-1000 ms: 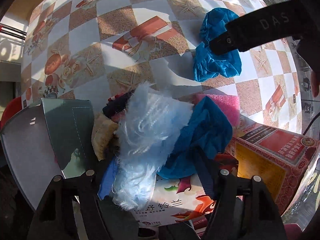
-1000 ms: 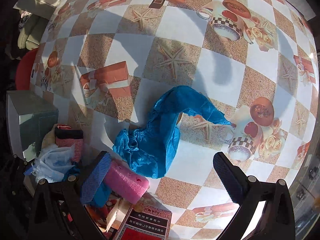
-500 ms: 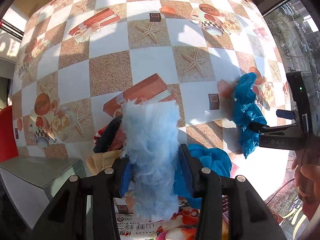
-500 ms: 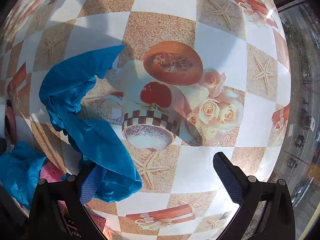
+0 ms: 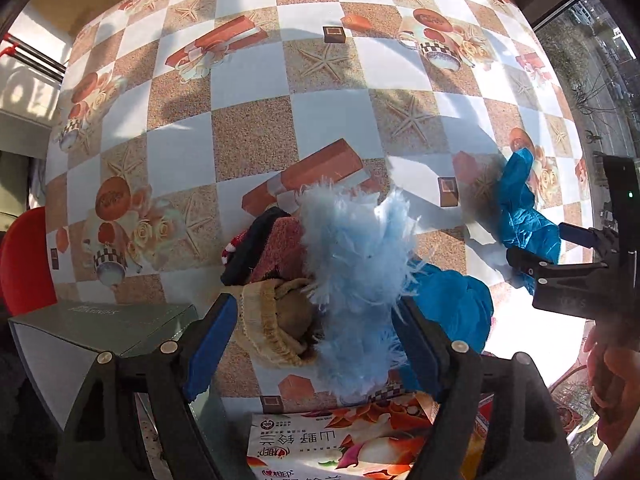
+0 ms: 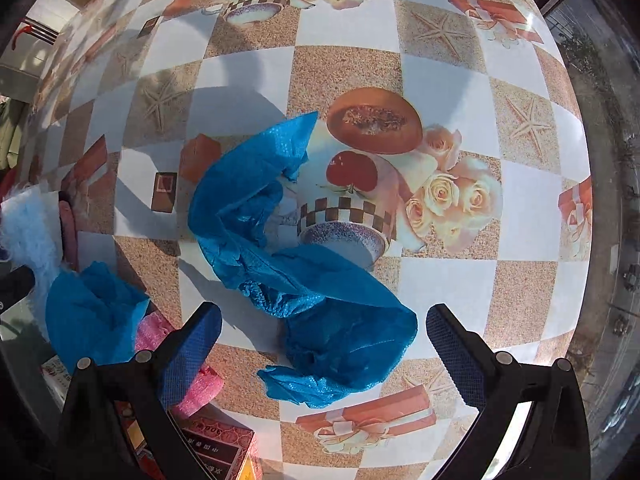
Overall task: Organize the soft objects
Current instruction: 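Grasp the fluffy light-blue boa with the left tool while the right tool grasps the blue plastic bag, then carry the blue boa and blue bag with both tools over the white box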
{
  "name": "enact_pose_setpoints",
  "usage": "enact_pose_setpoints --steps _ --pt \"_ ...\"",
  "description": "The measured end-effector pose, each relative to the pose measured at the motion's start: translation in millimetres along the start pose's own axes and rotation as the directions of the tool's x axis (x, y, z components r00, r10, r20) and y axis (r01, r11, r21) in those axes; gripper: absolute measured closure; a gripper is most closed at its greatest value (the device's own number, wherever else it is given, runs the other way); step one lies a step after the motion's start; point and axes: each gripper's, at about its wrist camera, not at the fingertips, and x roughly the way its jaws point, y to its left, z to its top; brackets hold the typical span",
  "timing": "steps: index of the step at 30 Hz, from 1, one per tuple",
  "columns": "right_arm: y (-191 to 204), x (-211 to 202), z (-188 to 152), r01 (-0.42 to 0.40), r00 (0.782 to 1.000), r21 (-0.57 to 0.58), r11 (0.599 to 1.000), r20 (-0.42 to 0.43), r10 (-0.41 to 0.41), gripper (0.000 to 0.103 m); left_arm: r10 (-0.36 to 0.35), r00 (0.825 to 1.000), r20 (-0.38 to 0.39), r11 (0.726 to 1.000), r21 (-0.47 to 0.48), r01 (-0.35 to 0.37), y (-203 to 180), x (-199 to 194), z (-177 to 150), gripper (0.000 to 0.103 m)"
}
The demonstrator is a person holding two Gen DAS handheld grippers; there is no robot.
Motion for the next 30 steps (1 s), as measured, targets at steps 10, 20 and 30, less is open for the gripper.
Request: enact_pose_setpoints --steps 10,20,30 --pt "15.0 13.3 2.5 0.029 0.999 -0.035 0.999 -0.035 -0.030 0.000 -0.009 1.000 -0.015 0.999 0.035 0.010 -19.5 12.3 -5.2 0.084" --pt "-16.0 -25.4 -13.2 -0.115 0.991 0.038 0.993 0.069 0.112 0.078 -0.061 0.981 0.187 0.997 0.052 0.052 -1.5 -58.5 -34.9 0.083" --pt "-58.8 -68.3 -41.8 -0.303 0.944 0.161 0.939 0.182 0.274 0.078 -0.120 0.962 0.245 0.993 0.047 0.112 5.7 -104.2 -58.8 0.083"
